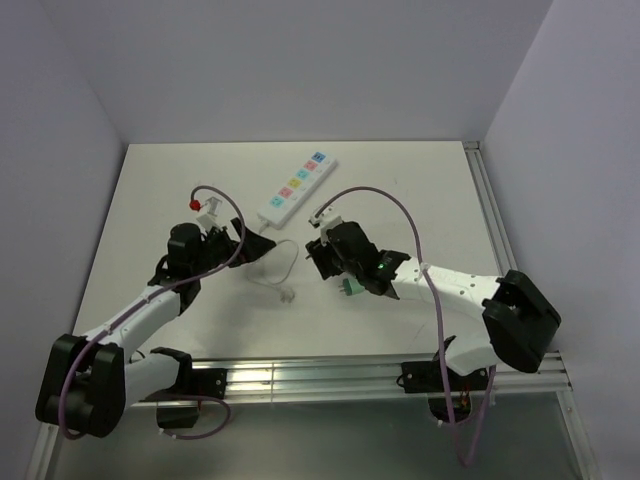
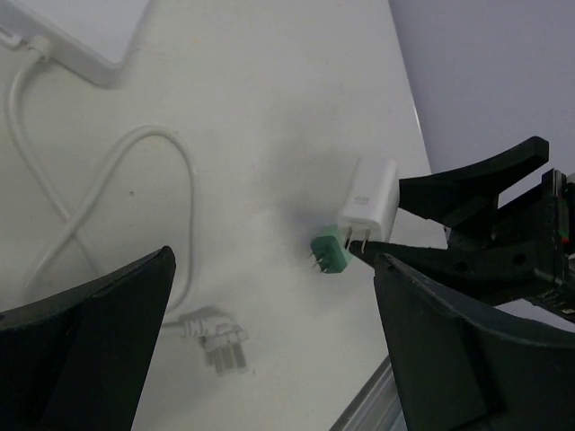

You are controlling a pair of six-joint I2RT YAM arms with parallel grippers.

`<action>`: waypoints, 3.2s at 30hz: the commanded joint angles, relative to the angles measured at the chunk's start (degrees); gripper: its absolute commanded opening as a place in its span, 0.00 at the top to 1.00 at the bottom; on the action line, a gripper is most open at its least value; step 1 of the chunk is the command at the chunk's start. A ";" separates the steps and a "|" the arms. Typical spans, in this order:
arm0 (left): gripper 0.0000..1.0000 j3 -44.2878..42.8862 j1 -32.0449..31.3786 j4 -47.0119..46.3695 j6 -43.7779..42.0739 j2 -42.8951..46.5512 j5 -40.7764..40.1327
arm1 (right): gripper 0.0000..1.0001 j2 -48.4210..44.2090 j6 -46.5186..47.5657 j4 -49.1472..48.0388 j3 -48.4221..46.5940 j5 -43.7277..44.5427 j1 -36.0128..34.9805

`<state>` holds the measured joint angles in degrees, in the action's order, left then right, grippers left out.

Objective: Insert the plug

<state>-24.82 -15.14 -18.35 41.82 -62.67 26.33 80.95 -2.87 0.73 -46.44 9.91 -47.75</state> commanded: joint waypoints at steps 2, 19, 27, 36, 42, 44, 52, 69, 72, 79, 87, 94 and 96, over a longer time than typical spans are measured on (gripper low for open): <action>0.00 -4.10 -0.07 -4.59 2.12 -2.19 8.47 | 0.60 -4.56 3.83 -6.53 0.56 2.65 -3.84; 0.12 -4.71 -3.93 -9.59 3.88 -7.28 16.73 | 0.60 -5.01 8.67 -6.53 -3.40 -1.56 -11.66; 0.20 -4.71 -4.37 -14.00 6.34 -10.71 21.04 | 0.60 -3.43 10.43 -4.95 -5.07 -0.95 -13.25; 0.37 -5.42 -6.04 -15.23 6.78 -11.95 23.07 | 0.60 -3.95 11.57 -4.25 -4.81 -2.00 -14.31; 0.61 -5.86 -7.36 -14.70 6.16 -12.30 23.68 | 0.60 -2.99 11.57 -4.42 -5.24 -1.04 -14.30; 0.63 -5.86 -7.63 -14.70 6.17 -12.38 23.77 | 0.59 -2.55 11.57 -4.34 -5.51 -0.51 -14.39; 0.41 -4.98 -7.98 -15.84 6.60 -12.21 23.95 | 0.60 -1.76 11.66 -3.98 -6.56 2.21 -14.39; 0.51 -4.27 -7.98 -14.61 5.99 -10.62 23.24 | 0.60 -2.55 11.05 -5.21 -5.68 3.97 -14.22; 0.54 -3.92 -7.98 -14.96 6.16 -10.63 22.98 | 0.59 -2.55 10.87 -4.95 -5.77 3.89 -14.04; 1.00 -4.36 -7.89 -15.31 5.73 -11.06 23.77 | 0.56 -3.16 9.47 -4.69 -5.68 1.34 -13.78; 1.00 -1.73 -7.89 -27.09 8.10 -11.86 26.76 | 0.06 -10.09 4.47 2.69 -5.60 -11.47 -11.76; 1.00 1.17 -7.89 -32.97 6.78 -8.87 28.07 | 0.05 -21.17 -5.29 0.68 1.25 -37.20 2.81; 1.00 2.93 -7.89 -37.78 8.18 -7.73 28.95 | 0.07 -20.92 -8.27 0.24 1.17 -42.67 8.36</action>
<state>-23.46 -22.81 -45.32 49.17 -73.34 52.03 60.34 -4.84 2.55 -46.37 -18.79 -44.27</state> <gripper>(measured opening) 0.402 0.936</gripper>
